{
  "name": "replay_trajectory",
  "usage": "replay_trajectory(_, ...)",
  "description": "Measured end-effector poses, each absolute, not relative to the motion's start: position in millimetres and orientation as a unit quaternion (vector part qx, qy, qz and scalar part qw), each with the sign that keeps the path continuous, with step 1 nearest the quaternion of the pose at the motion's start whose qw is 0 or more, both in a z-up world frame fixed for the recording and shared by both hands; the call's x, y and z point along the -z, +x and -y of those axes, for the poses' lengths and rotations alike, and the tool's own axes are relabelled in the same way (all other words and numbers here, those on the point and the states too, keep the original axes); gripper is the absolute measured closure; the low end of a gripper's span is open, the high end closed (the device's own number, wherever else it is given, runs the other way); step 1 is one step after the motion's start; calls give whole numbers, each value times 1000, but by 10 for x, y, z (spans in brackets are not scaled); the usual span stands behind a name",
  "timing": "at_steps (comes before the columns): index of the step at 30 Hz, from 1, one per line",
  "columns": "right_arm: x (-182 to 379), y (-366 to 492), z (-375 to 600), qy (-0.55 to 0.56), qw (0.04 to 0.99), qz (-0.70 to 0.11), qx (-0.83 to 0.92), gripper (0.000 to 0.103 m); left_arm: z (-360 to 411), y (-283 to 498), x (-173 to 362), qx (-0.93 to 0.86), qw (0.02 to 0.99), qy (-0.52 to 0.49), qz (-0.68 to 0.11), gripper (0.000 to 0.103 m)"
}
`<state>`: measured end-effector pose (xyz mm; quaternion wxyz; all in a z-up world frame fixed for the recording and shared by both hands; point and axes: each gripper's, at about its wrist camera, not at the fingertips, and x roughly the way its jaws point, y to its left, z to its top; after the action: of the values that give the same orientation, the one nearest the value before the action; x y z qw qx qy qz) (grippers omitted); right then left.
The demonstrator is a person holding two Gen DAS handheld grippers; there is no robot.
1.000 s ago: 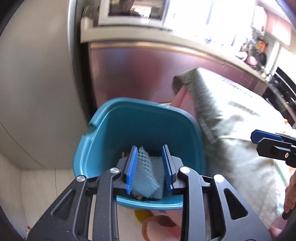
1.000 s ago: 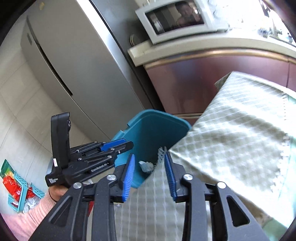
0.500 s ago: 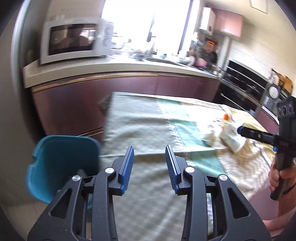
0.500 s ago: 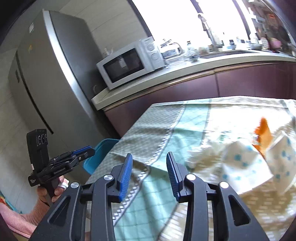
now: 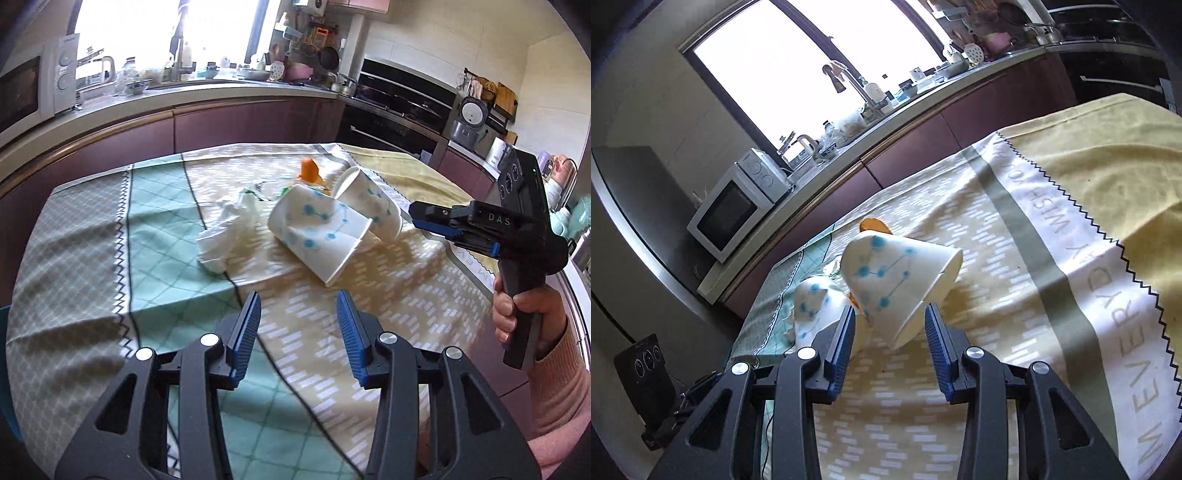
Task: Collect trash
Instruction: 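Grasp a blue-dotted paper cup with the left tool while the right tool grasps another cup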
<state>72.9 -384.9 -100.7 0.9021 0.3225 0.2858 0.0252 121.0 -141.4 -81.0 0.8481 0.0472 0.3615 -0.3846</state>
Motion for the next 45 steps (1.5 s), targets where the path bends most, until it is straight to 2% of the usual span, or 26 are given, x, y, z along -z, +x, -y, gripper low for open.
replay_trajectory(13,1229,935,3948,392,874,-275,-81,65,2005,1470,999,350,841,64,-407,62)
replay_trajectory(19,1222,883,3962,401,872,-266,-90,87,2047,1527,1048,347,838,61,-418,83)
replay_trajectory(21,1223,850,3978,402,872,-264,-90,91,2037,1524,1055,351,836,58,-419,89)
replay_trajectory(27,1191,767,3989,401,875,-253,-94,101,1957,1482,1007,350,843,53,-406,95)
replay_trajectory(33,1075,660,3963,386,886,-240,-91,101,1855,1348,871,362,847,52,-385,99)
replay_trajectory(45,830,517,3832,358,901,-222,-105,101,1485,1104,632,375,856,37,-352,99)
